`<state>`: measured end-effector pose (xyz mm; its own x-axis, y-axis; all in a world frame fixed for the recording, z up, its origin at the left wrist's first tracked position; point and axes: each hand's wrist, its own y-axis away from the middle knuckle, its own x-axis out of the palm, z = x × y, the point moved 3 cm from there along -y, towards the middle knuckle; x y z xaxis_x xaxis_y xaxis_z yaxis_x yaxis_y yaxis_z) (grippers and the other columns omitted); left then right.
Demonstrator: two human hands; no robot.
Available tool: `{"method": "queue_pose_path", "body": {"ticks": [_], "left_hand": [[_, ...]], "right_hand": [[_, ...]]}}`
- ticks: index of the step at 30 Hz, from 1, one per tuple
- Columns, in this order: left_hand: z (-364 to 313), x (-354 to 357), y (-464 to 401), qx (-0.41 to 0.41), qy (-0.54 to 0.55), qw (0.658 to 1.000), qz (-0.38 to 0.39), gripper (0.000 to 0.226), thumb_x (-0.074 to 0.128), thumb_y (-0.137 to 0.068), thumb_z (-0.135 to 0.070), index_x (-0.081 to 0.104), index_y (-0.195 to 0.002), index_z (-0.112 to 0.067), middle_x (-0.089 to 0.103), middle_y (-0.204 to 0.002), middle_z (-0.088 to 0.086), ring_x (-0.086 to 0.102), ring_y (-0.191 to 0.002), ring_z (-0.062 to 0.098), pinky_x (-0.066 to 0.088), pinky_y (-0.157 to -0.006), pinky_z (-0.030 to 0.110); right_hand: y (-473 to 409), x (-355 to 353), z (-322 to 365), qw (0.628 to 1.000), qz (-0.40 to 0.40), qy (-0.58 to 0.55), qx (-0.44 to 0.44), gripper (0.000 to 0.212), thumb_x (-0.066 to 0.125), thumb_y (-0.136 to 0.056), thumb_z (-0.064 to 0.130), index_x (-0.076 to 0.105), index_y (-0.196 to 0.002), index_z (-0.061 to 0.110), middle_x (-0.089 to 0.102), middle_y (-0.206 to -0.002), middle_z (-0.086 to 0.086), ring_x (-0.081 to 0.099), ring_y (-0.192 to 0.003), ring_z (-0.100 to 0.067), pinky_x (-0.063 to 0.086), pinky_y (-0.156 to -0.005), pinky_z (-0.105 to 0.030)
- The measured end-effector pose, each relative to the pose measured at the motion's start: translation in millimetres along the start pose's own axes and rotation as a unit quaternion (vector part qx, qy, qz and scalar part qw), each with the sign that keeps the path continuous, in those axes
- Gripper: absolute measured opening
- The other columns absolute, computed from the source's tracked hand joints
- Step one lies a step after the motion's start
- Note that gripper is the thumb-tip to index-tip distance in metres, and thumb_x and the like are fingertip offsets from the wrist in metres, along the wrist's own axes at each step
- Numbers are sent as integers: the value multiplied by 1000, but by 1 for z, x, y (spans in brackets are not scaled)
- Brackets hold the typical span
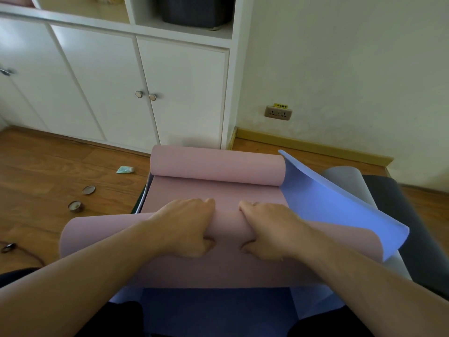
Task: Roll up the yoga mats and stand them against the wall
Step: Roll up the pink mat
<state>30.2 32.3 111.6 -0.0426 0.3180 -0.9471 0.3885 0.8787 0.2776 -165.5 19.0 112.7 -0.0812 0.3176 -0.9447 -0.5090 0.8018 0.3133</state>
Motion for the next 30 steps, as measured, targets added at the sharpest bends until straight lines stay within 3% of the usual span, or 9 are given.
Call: {"method": "queue_pose_path", "body": {"ticks": [3,7,9,11,14,18,22,27,30], "left_hand": [[-6,-2,2,-4,-34,999,-10,59,75,-80,-66,32,-100,-31,46,-89,-11,51,-82,15,40,-74,31],[-6,2,-2,-8,-20,1000,-9,54,71,-89,-60,30,-103,-28,64,-105,-1,63,-91,24,49,-77,37],[-6,4,-3,-5,3,1000,2,54,71,-91,-56,27,-105,-28,59,-94,-4,59,-81,21,49,-74,36],[-6,5,-2,3,5,1000,-1,54,70,-92,-55,24,-104,-30,52,-88,-7,52,-75,19,44,-70,35],[-7,4,-4,9,-13,1000,-26,49,69,-90,-58,29,-101,-32,49,-94,-10,55,-84,19,40,-70,36],[-3,-4,-8,-19,-28,998,-51,44,72,-85,-62,49,-105,-30,57,-105,-8,61,-98,19,38,-71,35],[-6,0,-9,-11,-12,999,-44,40,70,-92,-52,39,-100,-28,61,-106,-5,54,-85,18,38,-70,34],[-5,3,-7,2,10,1000,12,49,71,-86,-57,36,-104,-28,52,-96,-9,56,-86,17,47,-75,35],[-9,2,-5,5,-31,999,15,62,77,-75,-63,33,-102,-29,48,-87,-9,55,-81,18,44,-70,34]], "right_hand": [[2,0,1,1000,-4,0,2,61,85,-77,59,39,-103,28,56,-97,3,58,-86,-23,46,-69,-39],[1,2,0,1000,-7,-10,3,57,81,-88,51,34,-109,27,61,-100,-1,59,-85,-24,51,-71,-41],[2,4,-1,1000,-4,-15,-3,53,77,-92,49,31,-106,28,57,-98,0,56,-82,-23,47,-69,-39],[2,4,-2,1000,-18,-20,-9,50,78,-91,48,34,-104,29,52,-102,3,53,-85,-21,43,-70,-36],[0,1,-5,999,-53,-6,-12,45,80,-85,54,49,-107,30,47,-104,6,51,-90,-19,39,-69,-36],[-6,-2,-9,998,-68,0,-4,42,81,-82,55,56,-103,28,58,-100,5,59,-93,-21,46,-70,-37],[-7,0,-5,998,-55,4,-6,38,77,-91,44,47,-102,25,62,-108,0,61,-96,-25,53,-77,-42],[-3,4,1,1000,-8,-6,-12,56,84,-82,47,40,-109,24,59,-108,-3,61,-94,-27,54,-76,-44],[-2,7,4,1000,-3,3,-2,67,90,-72,53,41,-109,25,60,-103,-1,61,-88,-25,55,-73,-43]]}}
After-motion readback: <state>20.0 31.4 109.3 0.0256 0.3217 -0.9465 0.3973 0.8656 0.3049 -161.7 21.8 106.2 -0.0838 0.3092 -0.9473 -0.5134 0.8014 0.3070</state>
